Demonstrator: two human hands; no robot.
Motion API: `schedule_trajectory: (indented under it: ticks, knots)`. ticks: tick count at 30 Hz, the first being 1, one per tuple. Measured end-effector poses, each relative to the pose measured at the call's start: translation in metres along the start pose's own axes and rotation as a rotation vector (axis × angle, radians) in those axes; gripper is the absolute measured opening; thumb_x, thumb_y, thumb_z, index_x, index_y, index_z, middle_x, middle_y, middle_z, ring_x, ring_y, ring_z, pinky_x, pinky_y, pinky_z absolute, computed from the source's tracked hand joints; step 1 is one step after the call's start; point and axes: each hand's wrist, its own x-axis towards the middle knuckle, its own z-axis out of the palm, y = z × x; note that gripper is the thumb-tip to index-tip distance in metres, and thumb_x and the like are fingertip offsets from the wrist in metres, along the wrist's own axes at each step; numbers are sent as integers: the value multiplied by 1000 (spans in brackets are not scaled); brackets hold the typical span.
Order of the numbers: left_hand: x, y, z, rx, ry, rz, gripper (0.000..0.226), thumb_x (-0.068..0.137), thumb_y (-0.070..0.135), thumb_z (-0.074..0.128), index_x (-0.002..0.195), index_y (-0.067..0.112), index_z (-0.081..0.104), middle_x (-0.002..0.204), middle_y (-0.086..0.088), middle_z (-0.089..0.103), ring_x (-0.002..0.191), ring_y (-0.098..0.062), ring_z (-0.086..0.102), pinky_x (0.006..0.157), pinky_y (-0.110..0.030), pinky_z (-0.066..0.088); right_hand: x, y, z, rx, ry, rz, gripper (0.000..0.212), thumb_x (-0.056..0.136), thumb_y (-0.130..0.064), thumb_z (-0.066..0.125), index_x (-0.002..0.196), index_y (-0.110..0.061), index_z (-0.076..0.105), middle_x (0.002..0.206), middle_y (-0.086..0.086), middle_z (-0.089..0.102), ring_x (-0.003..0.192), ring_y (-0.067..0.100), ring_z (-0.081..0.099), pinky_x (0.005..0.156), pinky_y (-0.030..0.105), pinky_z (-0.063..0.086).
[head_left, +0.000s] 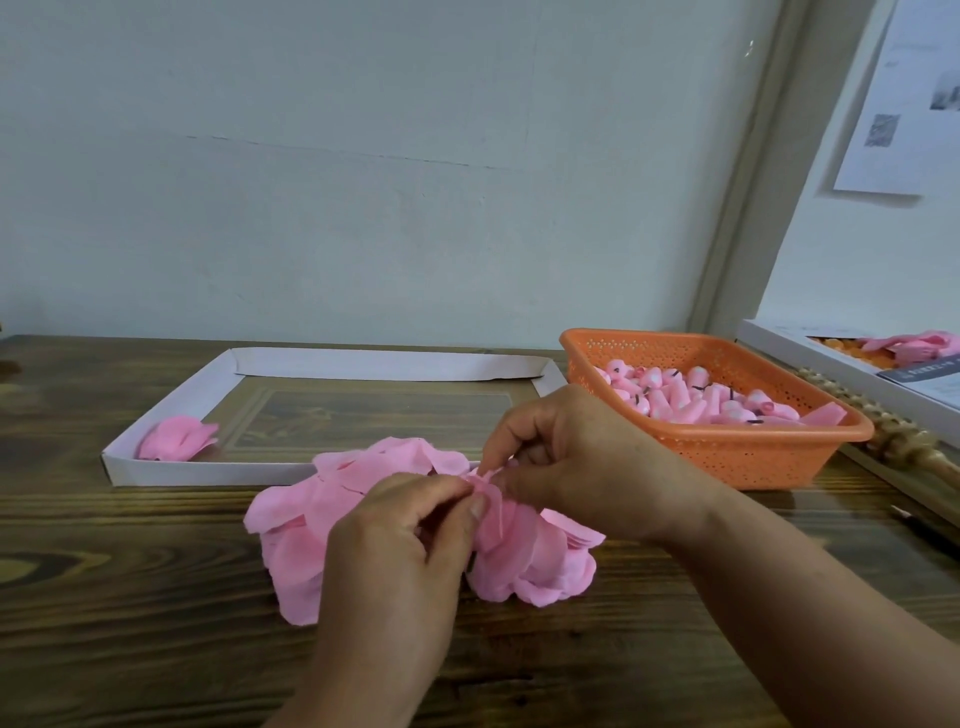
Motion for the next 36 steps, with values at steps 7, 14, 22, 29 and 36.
schedule_trajectory:
  ticks: [7,14,22,29,36]
  knots:
    - [-3,-4,4,-91,-204,-205,23,92,25,53,101,32,73,79,15,72,78,2,65,68,-13,53,1,-1,1,44,22,20,10,82,1,65,78,-7,69,42,-20,53,41,-3,48,45,7,35]
    - [0,-1,2,-200,-312,-335,29,96,27,47,83,35,72,76,5,71,72,-13,69,71,-39,59,-2,0,4,75,-10,4,13,83,3,64,76,-7,66,38,-21,50,37,-5,47,43,4,32]
    - [-1,5,3,-402,-300,-439,24,86,43,49,78,55,68,73,9,74,64,-10,71,66,-28,59,-5,-6,4,86,-64,-4,7,80,-7,71,82,-2,67,37,-16,47,34,0,41,38,7,27]
    - [0,3,1,-526,-335,-510,42,72,52,44,73,25,76,77,-6,75,75,-20,73,62,-28,58,-6,-3,8,90,-63,1,8,79,-5,72,78,-2,65,41,-11,44,38,3,34,39,11,26]
    - [1,2,-2,-639,-262,-557,22,97,15,46,99,12,68,86,-16,74,78,-30,73,56,-29,57,-6,0,4,118,-44,17,7,84,4,63,79,0,65,38,-15,50,34,-1,45,39,6,31]
